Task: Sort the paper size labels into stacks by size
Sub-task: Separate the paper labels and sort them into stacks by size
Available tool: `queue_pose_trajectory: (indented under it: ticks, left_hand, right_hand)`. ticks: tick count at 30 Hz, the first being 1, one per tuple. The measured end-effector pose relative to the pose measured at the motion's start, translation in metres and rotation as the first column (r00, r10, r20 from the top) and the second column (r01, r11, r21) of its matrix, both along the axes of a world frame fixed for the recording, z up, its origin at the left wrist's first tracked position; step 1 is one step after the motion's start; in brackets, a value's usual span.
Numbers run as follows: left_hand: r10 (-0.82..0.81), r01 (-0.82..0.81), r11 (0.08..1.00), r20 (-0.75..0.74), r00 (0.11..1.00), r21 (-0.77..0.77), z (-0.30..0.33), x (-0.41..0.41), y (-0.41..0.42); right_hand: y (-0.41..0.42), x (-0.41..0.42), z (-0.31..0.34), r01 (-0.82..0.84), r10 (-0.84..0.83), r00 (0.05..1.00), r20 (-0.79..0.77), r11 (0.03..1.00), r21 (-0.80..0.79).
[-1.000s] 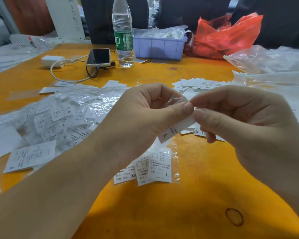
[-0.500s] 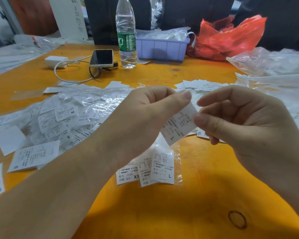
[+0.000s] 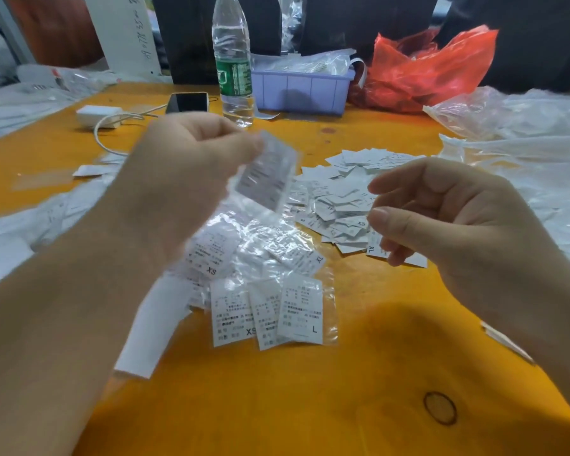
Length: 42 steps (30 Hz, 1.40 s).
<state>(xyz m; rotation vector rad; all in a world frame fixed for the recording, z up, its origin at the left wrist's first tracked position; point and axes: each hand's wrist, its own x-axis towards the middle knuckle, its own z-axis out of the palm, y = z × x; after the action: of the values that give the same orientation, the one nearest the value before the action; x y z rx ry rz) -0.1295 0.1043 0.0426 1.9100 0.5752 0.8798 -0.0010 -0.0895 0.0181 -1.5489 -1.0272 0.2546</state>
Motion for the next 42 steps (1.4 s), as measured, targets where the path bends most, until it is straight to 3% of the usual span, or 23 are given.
queue_pose_trajectory:
  ticks: [5,8,12,15,18,21,24,27,30,33,37,42]
  left_hand:
    - [0.296,-0.293,0.954,-0.051,0.954,0.060,0.001,-0.006,0.031]
    - [0.469,-0.440,0.874,-0.125,0.874,0.206,-0.004,-0.008,0.044]
    - [0.559,-0.535,0.786,0.014,0.829,0.311,-0.002,-0.010,0.044]
    - [0.432,-0.428,0.863,0.048,0.901,0.269,-0.001,-0.005,0.028]
    - [0.160,-0.136,0.933,-0.046,0.986,0.334,-0.010,0.001,-0.003]
    - [-0.112,0.174,0.903,-0.176,0.978,0.393,-0.020,0.005,-0.037]
    - [-0.269,0.357,0.827,-0.252,0.930,0.434,-0.021,0.003,-0.057]
    - [-0.336,0.409,0.802,-0.237,0.911,0.436,-0.019,0.000,-0.060]
    - [-0.334,0.396,0.820,-0.216,0.917,0.413,-0.019,-0.001,-0.057]
    - [-0.333,0.397,0.833,-0.223,0.916,0.385,-0.021,0.000,-0.057]
    - [-0.357,0.428,0.828,-0.248,0.901,0.362,-0.022,0.002,-0.059]
    - [-0.370,0.451,0.837,-0.289,0.883,0.308,-0.027,0.004,-0.058]
  right_hand:
    - [-0.001,0.000,-0.001,0.003,-0.001,0.998,0.058,0.999,-0.033]
    - [-0.002,0.000,0.001,0.015,-0.011,0.997,0.077,0.999,-0.040]
    - [-0.006,0.002,0.008,0.130,-0.116,0.971,0.209,0.990,-0.056]
    - [-0.011,0.006,0.015,0.248,-0.170,0.900,0.401,0.957,-0.151]
    - [-0.019,0.023,0.022,0.363,-0.230,0.868,0.440,0.898,-0.248]
    - [-0.029,0.046,0.025,0.510,-0.321,0.804,0.501,0.805,-0.302]
    - [-0.029,0.054,0.024,0.565,-0.271,0.789,0.551,0.674,-0.477]
    - [-0.026,0.054,0.019,0.586,-0.237,0.781,0.578,0.597,-0.548]
    - [-0.030,0.057,0.024,0.641,-0.306,0.751,0.585,0.548,-0.537]
    - [-0.036,0.061,0.032,0.659,-0.338,0.751,0.567,0.436,-0.613]
    - [-0.034,0.052,0.029,0.614,-0.254,0.790,0.558,0.329,-0.718]
    - [-0.028,0.042,0.024,0.681,-0.159,0.729,0.666,0.263,-0.683]
